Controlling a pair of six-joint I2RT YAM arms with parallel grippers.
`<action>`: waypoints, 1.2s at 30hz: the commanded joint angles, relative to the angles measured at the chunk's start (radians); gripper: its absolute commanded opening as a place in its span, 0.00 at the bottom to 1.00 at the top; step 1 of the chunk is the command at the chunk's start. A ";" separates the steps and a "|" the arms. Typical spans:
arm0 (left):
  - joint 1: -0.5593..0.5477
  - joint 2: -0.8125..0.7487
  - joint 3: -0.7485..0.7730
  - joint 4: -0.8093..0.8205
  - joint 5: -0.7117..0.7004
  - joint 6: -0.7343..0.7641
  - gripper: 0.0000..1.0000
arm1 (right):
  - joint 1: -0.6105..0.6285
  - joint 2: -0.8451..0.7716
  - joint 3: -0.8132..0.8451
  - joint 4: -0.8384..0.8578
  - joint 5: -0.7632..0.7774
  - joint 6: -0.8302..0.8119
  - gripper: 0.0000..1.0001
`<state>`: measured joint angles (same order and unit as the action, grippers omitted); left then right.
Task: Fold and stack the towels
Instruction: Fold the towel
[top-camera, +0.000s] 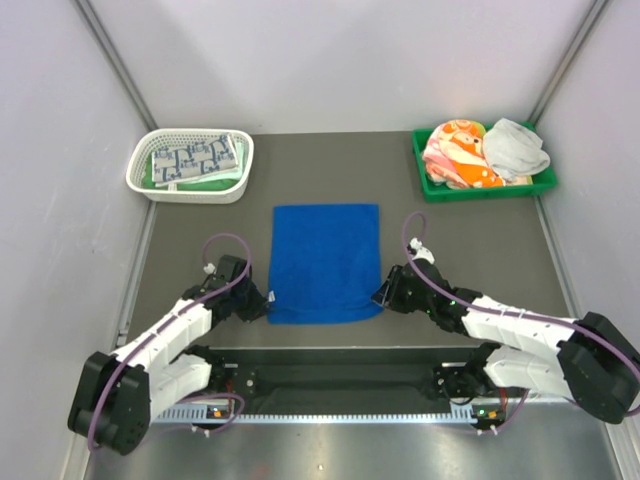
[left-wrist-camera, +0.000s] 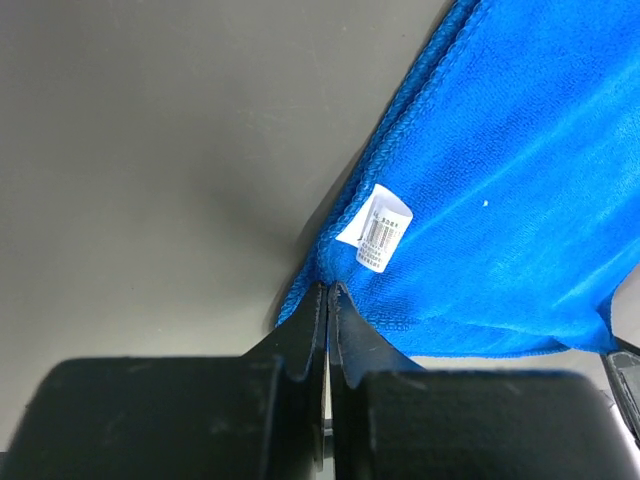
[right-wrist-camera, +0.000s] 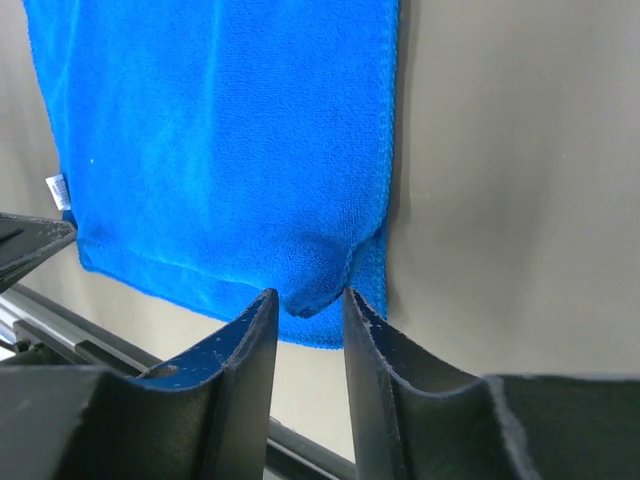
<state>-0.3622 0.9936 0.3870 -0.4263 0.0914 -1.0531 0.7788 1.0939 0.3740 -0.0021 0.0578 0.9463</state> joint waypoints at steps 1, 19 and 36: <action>-0.003 -0.006 -0.002 0.038 0.013 -0.002 0.00 | 0.020 0.009 0.006 0.059 0.008 0.014 0.30; -0.003 -0.107 0.095 -0.104 0.013 0.041 0.00 | 0.022 -0.094 0.020 -0.065 0.033 -0.010 0.00; -0.003 -0.222 0.116 -0.247 -0.013 0.044 0.00 | 0.045 -0.226 -0.038 -0.150 0.059 0.020 0.00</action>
<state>-0.3618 0.7944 0.5041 -0.6422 0.0883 -1.0183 0.8001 0.8829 0.3595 -0.1440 0.0971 0.9474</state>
